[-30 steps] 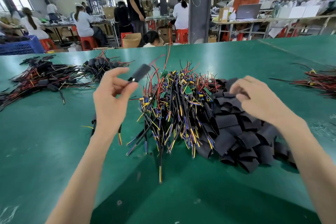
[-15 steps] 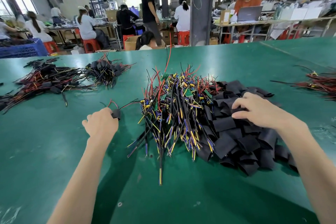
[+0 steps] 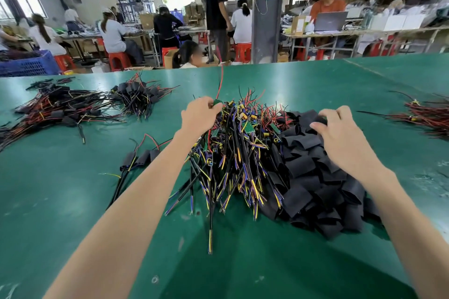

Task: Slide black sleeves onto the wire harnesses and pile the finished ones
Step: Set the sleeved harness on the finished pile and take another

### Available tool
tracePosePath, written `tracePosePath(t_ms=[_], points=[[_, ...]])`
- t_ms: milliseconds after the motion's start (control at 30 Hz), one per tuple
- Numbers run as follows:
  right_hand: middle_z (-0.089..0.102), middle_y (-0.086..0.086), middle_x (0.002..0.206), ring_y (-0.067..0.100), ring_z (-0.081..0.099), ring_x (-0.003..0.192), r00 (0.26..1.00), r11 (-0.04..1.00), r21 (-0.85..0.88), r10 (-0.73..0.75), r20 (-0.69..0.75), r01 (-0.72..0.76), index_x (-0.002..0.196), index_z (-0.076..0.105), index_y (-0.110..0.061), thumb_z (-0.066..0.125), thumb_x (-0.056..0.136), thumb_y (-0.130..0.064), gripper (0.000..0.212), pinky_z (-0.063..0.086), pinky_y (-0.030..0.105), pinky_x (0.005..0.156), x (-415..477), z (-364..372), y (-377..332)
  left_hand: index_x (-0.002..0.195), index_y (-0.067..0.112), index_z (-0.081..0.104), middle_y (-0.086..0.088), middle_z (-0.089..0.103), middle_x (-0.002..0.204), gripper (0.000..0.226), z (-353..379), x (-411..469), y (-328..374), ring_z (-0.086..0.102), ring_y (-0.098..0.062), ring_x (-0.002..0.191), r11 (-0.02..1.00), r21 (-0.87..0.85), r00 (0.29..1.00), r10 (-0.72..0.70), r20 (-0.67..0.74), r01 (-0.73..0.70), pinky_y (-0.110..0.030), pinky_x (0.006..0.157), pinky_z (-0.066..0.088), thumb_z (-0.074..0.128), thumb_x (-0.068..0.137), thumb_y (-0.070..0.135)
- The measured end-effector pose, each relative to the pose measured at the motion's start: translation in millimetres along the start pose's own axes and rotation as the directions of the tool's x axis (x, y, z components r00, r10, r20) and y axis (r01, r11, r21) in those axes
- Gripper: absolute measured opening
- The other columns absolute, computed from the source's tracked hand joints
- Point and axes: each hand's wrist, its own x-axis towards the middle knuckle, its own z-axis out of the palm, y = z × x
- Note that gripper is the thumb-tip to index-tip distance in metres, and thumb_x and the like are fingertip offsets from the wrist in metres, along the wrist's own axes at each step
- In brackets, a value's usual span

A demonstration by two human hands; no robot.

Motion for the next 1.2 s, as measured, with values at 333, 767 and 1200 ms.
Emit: tracePosePath(t_ms=[333,767,1200], points=[[0.041,0.019,0.104,0.041,0.054,0.077,0.993,0.994,0.087,-0.060,-0.101,0.069,0.112,0.050,0.003,0.044,0.097,-0.028,0.036,0.048,0.045,0.071,-3,5,-13,0.098,0.011,0.059,-0.004,0.064,0.099,0.018,-1,2,12,0.057,-0.017,0.092,0.919,-0.391,0.993,0.005,-0.114,-0.049,-0.026,0.083,0.044,0.066,0.088,0.025],[0.045,0.018,0.107,0.038,0.052,0.086,0.987,0.962,0.254,-0.060,-0.146,0.096,0.114,0.049,0.005,0.050,0.095,-0.028,0.038,0.042,0.042,0.075,-5,4,-27,0.094,0.032,0.064,0.021,0.058,0.094,0.017,-33,-15,46,0.049,0.004,0.099,0.871,-0.380,0.921,0.180,-0.345,-0.312,-0.025,0.088,0.034,0.073,0.080,0.026],[0.047,0.019,0.103,0.032,0.050,0.085,0.966,0.922,0.340,-0.105,-0.234,0.183,0.113,0.051,0.006,0.058,0.092,-0.022,0.036,0.033,0.027,0.073,-7,12,-29,0.116,0.005,0.049,0.000,0.054,0.103,0.023,-103,-23,65,0.049,-0.009,0.090,0.739,-0.267,0.693,0.353,-0.628,-0.619,-0.016,0.085,0.042,0.047,0.093,0.003]])
